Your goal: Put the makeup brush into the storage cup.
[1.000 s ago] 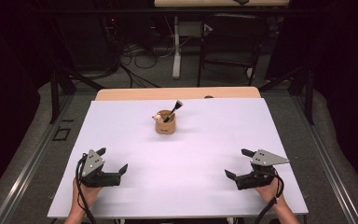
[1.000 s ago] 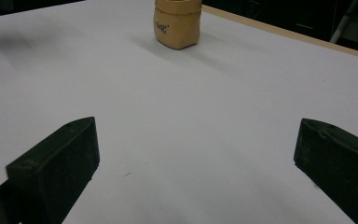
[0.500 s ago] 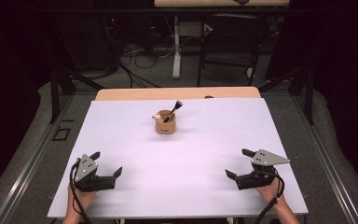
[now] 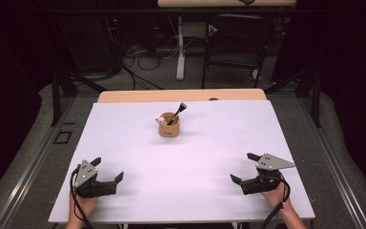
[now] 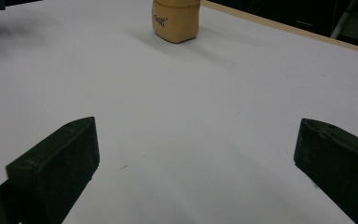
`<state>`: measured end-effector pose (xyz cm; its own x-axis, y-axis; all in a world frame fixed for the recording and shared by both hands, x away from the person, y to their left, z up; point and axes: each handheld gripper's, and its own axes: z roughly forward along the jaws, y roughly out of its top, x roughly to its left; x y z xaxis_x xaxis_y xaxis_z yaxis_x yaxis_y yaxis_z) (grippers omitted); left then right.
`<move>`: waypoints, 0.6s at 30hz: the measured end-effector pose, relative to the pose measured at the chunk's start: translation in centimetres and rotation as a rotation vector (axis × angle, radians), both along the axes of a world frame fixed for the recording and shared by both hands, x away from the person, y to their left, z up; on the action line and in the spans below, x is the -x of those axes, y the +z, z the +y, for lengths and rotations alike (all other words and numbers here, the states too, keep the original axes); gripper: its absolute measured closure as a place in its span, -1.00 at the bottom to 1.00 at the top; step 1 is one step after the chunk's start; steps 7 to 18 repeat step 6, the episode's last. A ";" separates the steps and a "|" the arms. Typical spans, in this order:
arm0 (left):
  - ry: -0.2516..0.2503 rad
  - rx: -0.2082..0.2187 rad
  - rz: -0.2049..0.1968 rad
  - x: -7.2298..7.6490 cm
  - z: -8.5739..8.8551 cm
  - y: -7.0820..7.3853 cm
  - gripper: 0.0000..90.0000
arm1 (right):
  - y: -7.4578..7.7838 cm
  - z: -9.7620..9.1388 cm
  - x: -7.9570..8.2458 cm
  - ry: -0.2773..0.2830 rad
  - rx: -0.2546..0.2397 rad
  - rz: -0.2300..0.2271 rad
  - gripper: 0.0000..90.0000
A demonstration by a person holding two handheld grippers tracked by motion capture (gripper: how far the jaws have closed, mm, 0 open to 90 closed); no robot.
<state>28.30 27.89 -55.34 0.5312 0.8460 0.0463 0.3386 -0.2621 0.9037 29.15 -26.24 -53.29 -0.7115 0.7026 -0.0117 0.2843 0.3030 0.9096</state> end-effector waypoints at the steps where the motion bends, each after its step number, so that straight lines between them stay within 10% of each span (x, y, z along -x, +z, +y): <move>1: -0.007 0.003 0.009 0.0 0.0 -0.1 -1.00 | -0.1 0.0 -0.1 0.000 -0.006 0.000 -1.00; 18: -0.029 -0.011 0.034 -0.2 -0.1 -0.2 -1.00 | -0.5 -0.1 -0.2 0.000 0.011 0.013 -1.00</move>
